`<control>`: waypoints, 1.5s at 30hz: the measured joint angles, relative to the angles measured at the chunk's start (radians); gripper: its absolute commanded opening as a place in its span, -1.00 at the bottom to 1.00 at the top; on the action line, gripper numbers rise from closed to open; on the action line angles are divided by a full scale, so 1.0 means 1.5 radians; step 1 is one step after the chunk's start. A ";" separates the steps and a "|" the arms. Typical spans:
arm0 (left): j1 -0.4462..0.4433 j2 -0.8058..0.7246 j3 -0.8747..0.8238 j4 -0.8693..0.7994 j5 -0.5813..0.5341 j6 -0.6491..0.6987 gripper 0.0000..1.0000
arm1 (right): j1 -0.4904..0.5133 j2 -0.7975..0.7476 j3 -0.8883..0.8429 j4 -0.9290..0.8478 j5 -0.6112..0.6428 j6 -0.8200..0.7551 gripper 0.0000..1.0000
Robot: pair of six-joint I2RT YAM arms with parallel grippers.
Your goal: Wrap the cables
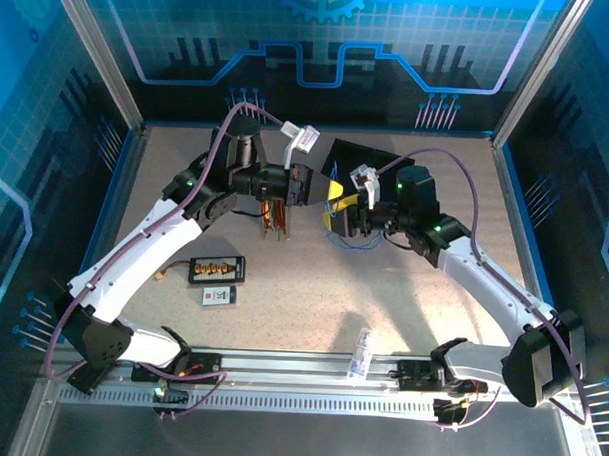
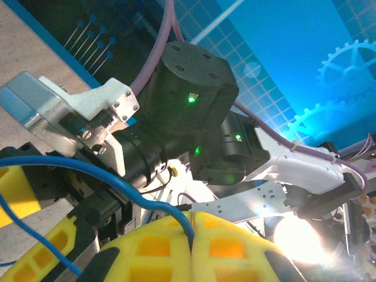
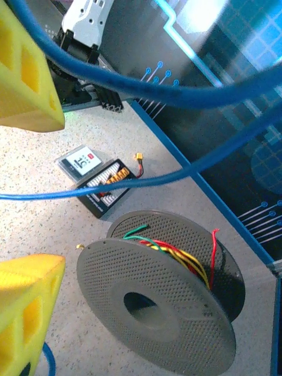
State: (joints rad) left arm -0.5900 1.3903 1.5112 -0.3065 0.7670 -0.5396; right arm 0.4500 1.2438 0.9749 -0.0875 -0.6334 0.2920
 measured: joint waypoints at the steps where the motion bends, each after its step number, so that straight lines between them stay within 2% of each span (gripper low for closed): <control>1: 0.001 0.000 -0.004 0.008 0.004 -0.007 -1.00 | 0.003 0.001 -0.001 0.006 0.001 0.002 0.14; 8: 0.018 -0.004 -0.042 0.073 0.019 -0.062 -1.00 | 0.028 0.006 -0.037 0.080 0.038 0.017 0.11; 15: 0.051 -0.026 -0.086 0.139 0.032 -0.130 -1.00 | 0.040 -0.017 -0.122 0.164 0.128 0.027 0.14; 19: 0.061 -0.039 -0.100 0.169 0.044 -0.160 -1.00 | 0.040 -0.030 -0.130 0.188 0.169 0.027 0.13; 26: 0.061 -0.042 -0.120 0.224 0.064 -0.200 -1.00 | 0.048 -0.024 -0.130 0.219 0.155 0.027 0.18; 32: 0.061 -0.042 -0.129 0.250 0.071 -0.222 -1.00 | 0.065 -0.024 -0.142 0.299 0.130 0.027 0.18; 37: 0.063 -0.042 -0.142 0.289 0.076 -0.248 -1.00 | 0.074 -0.022 -0.144 0.324 0.131 0.032 0.07; 45: 0.063 -0.042 -0.169 0.367 0.077 -0.306 -1.00 | 0.121 0.042 -0.116 0.347 0.220 0.053 0.07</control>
State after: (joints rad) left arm -0.4950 1.3266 1.2579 0.2436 0.8825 -0.9985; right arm 0.6319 1.3067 0.8013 0.4324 -0.3027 0.3721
